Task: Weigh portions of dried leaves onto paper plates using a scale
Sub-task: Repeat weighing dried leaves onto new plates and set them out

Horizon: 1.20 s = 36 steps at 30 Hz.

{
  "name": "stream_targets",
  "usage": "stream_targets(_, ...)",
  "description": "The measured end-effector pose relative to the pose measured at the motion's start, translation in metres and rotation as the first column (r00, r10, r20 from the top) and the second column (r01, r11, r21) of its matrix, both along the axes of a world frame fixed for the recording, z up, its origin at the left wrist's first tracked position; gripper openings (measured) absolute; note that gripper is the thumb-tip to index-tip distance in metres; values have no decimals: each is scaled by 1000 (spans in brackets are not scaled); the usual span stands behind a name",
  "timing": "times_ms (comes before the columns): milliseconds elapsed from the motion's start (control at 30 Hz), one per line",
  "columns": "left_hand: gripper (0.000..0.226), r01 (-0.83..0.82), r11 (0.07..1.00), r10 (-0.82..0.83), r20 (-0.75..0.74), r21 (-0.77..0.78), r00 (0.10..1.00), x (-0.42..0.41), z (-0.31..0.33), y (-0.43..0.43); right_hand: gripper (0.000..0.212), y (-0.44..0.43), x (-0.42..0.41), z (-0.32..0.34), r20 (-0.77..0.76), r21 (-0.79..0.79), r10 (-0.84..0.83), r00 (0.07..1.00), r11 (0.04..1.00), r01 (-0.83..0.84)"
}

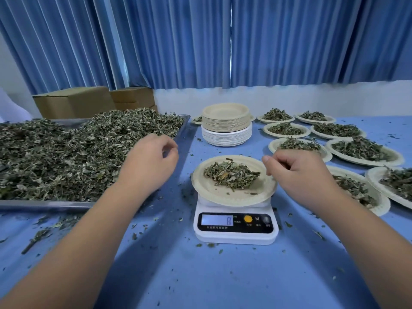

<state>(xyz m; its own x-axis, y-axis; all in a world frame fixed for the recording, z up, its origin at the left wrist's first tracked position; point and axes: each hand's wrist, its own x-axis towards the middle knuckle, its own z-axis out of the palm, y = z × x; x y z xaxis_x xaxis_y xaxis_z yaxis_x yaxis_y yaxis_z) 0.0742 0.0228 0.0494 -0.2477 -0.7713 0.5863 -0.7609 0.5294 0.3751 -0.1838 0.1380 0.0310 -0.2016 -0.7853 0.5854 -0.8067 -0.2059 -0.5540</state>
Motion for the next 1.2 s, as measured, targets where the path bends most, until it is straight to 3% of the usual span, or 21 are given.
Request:
stream_targets(167,32,-221,968,173,320,121,931,34,-4,-42,44,-2,2,-1,-1,-5,-7,1000,1000,7)
stream_targets(300,52,-407,913,291,640,37,711,51,-11,-63,44,-2,3,-2,-11,1,-12,1000,1000,12)
stream_targets(367,59,-469,875,261,698,121,667,58,-14,-71,44,-3,3,-2,-8,0,-8,1000,1000,8)
stream_targets(467,56,-437,828,88,687,352,721,63,-18,-78,44,-2,3,-2,-13,14,-8,1000,1000,8)
stream_targets(533,48,-380,834,9,679,400,734,61,-18,-76,43,-3,3,-3,-10,23,-9,1000,1000,9)
stream_targets(767,35,-126,929,-127,623,347,772,49,-15,-63,43,-2,4,-2,15,32,-18,1000,999,17)
stream_targets(900,28,-92,940,-138,611,329,780,49,-14,-60,43,-2,3,-2,22,40,-17,1000,999,16)
stream_targets(1033,15,-35,966,-93,472,255,877,52,-8,-61,44,-1,3,-1,30,43,-18,999,999,17)
stream_targets(1200,30,-76,985,0,447,152,895,50,3,-56,45,-1,2,-2,23,43,-11,1000,999,10)
